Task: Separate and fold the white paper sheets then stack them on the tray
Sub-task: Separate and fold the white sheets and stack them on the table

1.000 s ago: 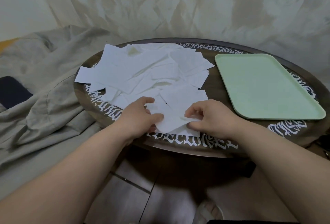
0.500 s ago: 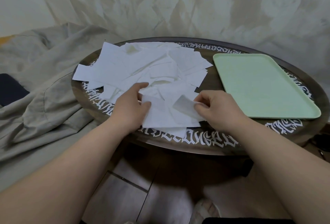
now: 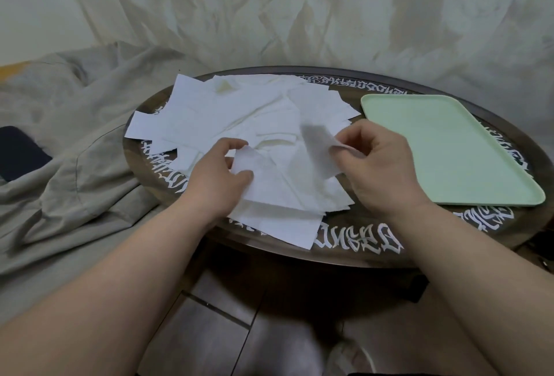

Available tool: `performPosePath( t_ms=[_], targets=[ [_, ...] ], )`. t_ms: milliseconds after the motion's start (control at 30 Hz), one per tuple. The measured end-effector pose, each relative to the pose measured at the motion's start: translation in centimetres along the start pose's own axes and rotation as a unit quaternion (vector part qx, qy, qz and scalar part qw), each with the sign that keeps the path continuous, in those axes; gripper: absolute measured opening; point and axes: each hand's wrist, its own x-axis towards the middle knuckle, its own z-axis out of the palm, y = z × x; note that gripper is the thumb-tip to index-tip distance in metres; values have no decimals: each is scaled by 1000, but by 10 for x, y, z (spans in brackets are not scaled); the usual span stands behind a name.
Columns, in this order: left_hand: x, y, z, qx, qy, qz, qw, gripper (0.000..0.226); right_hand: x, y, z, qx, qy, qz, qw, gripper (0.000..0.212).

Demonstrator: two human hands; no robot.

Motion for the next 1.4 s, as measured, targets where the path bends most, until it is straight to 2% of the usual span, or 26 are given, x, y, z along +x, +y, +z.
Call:
performPosePath(
  t_ms=[67,133,167,200,333,433,533,600,633,700,767,833,967,1167,1233,1267,1333,1400],
  targets=[
    [0,-3,1,2,-15,-13,1000,49,-5,5,5,-71,-109,-16,991,29],
    [-1,-6,2,25,-30,-13,999,51,-13,16,9,-211,-266,-24,941,29],
    [-1,-7,2,33,-31,-13,999,51,-14,21,9,-258,-309,-30,915,29],
    [0,-8,1,37,-30,-12,999,52,-14,23,8,-278,-321,-33,905,29],
    [4,-16,-1,75,-44,-12,996,57,-8,19,1,-318,-253,-43,913,33],
    [3,-20,1,94,-85,-18,992,63,-7,19,-1,-387,-213,-25,897,37],
    [0,-18,1,80,-93,-9,992,63,-8,14,5,-349,-151,-47,924,35],
    [1,-16,2,71,-78,2,994,62,-10,8,11,-296,-172,-31,939,28],
    [1,-16,1,65,-70,3,995,62,-12,7,15,-292,-207,-16,934,27],
    [3,-17,1,57,-61,-5,996,64,-16,10,19,-331,-276,5,902,43],
    [4,-19,1,64,-59,-12,996,65,-16,13,18,-367,-304,11,879,53],
    [3,-19,0,76,-62,-14,995,64,-15,13,16,-379,-293,-1,878,39],
    [2,-18,0,97,-70,-8,993,63,-14,8,11,-334,-258,3,906,10],
    [-1,-14,-2,141,-83,1,987,65,-6,10,0,-219,-140,50,964,8],
    [-1,-14,-2,145,-92,4,985,66,-5,8,-1,-185,-151,46,970,10],
    [0,-14,-2,142,-92,5,986,66,-7,7,0,-194,-187,44,962,20],
    [1,-15,-1,135,-86,4,987,67,-12,8,8,-280,-278,27,918,42],
    [1,-16,-2,128,-90,3,988,68,-16,11,17,-358,-317,-5,878,43]
  ],
)
